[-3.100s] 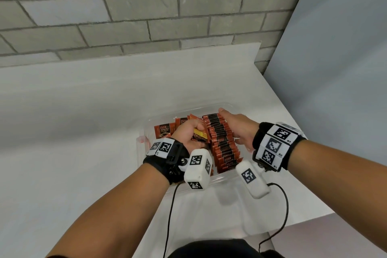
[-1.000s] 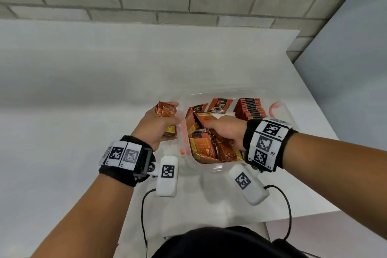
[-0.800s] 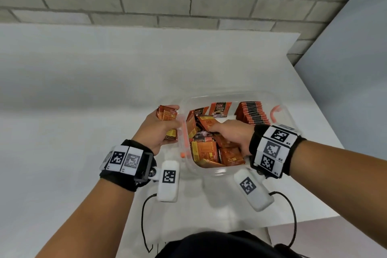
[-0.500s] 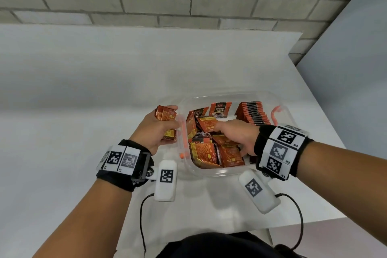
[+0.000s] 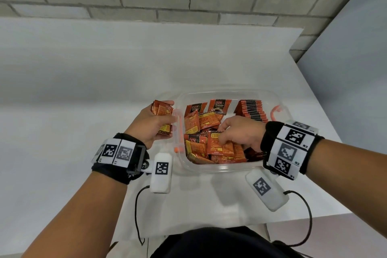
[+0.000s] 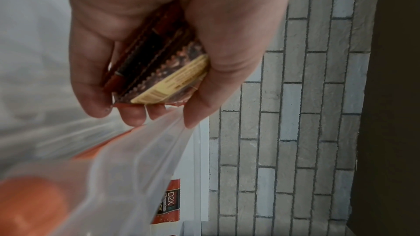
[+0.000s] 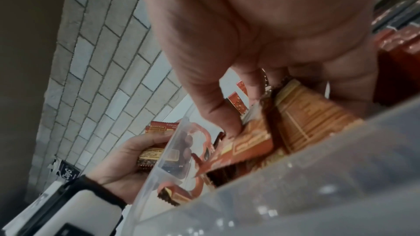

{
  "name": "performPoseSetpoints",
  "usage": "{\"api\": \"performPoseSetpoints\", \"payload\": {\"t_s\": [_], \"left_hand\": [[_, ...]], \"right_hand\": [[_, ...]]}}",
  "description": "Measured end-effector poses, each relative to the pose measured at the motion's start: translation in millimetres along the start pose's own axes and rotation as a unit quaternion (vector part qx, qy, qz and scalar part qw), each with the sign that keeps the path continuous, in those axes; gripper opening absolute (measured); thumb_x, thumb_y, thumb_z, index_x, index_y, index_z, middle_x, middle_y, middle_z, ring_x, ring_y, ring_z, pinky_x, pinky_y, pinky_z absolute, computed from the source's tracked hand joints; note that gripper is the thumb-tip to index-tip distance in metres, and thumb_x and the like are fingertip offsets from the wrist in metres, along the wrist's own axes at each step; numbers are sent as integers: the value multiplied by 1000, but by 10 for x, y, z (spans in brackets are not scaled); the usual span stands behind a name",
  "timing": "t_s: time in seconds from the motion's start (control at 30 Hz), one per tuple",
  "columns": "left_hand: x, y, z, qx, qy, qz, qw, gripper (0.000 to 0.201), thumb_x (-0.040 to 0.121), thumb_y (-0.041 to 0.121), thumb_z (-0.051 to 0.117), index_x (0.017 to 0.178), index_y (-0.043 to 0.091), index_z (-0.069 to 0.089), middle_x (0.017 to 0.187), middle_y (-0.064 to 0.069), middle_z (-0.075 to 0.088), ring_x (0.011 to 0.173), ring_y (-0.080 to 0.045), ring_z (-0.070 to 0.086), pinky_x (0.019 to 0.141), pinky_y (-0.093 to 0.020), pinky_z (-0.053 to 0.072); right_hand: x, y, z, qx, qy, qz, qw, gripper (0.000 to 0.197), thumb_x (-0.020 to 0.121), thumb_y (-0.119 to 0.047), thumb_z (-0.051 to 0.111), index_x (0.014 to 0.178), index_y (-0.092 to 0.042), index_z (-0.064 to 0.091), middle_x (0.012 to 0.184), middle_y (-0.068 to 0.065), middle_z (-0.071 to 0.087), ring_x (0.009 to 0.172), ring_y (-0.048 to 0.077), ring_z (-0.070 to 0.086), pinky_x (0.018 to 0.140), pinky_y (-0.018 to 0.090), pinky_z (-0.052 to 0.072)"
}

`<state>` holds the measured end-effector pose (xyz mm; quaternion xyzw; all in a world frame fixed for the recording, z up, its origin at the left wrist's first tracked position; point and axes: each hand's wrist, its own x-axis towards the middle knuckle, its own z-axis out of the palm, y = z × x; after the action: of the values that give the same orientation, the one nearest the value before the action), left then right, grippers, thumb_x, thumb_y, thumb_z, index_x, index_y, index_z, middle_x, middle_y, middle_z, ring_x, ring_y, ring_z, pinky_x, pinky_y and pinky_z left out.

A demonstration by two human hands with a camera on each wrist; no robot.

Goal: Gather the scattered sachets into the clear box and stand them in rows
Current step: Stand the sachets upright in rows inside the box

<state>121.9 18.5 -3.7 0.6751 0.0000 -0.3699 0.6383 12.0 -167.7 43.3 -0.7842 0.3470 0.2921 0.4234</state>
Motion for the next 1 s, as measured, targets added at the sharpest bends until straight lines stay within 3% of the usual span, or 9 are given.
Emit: {"api": "performPoseSetpoints", "payload": {"t_s": [0.27,0.4,0.47,0.53,0.63,0.7,0.8,0.93,1.0], "left_hand": [[-1,-18,6,-4,1,0,1000,42,84,1,66,120,21,61,108,-9,66,79,-20,65,76,-38,55],[-6,-24,8,-8,4,2,1000,41,84,1,67,120,22,61,103,-6,66,78,-19,66,74,-36,56],[-14,-19,5,-6,5,5,1000,42,84,2,67,120,22,60,100,-6,65,74,-18,65,68,-33,56],[-31,-4,-11,-7,9,10,1000,42,84,2,68,121,21,60,97,-8,64,74,-20,64,68,-33,58],[-77,60,-45,-19,24,28,999,40,84,4,68,120,19,60,93,-9,62,72,-22,62,80,-41,56],[-116,132,-65,-20,38,53,998,39,84,5,69,118,19,61,94,-8,62,70,-22,62,78,-40,56],[-177,238,-65,-15,53,97,994,38,83,5,71,117,18,62,99,-5,61,69,-22,62,73,-37,55],[-283,344,28,-40,43,143,988,35,83,7,71,115,19,63,97,-6,61,67,-21,63,73,-37,54],[-346,395,100,-62,20,159,985,36,80,16,72,115,20,62,92,-8,63,66,-20,63,71,-36,56]], "right_hand": [[21,-5,-54,-33,-48,-15,998,42,80,-2,71,114,-20,57,97,6,63,71,17,66,61,30,57],[7,4,-109,-61,-22,-49,997,39,78,1,71,108,-21,60,101,6,63,41,8,46,41,20,39],[-7,13,-151,-55,-5,-61,997,39,77,2,71,108,-20,61,103,3,60,45,7,45,41,19,37],[-31,28,-190,-46,12,-73,996,39,76,1,71,108,-20,62,113,-1,55,65,8,50,46,18,40],[-75,69,-228,-38,45,-87,995,38,76,2,71,106,-21,63,139,1,44,102,22,57,70,31,52],[-83,96,-259,-11,63,-92,994,38,76,3,70,104,-21,63,136,3,47,113,37,57,88,45,51],[-86,118,-324,55,69,-102,991,37,74,5,71,96,-24,62,113,11,61,106,48,59,87,59,50],[-129,122,-453,149,68,-131,978,36,78,5,69,103,-20,60,105,12,64,82,25,68,68,35,59],[-186,91,-525,201,71,-160,964,35,79,6,67,102,-19,61,103,14,66,80,24,69,66,35,59]]}}
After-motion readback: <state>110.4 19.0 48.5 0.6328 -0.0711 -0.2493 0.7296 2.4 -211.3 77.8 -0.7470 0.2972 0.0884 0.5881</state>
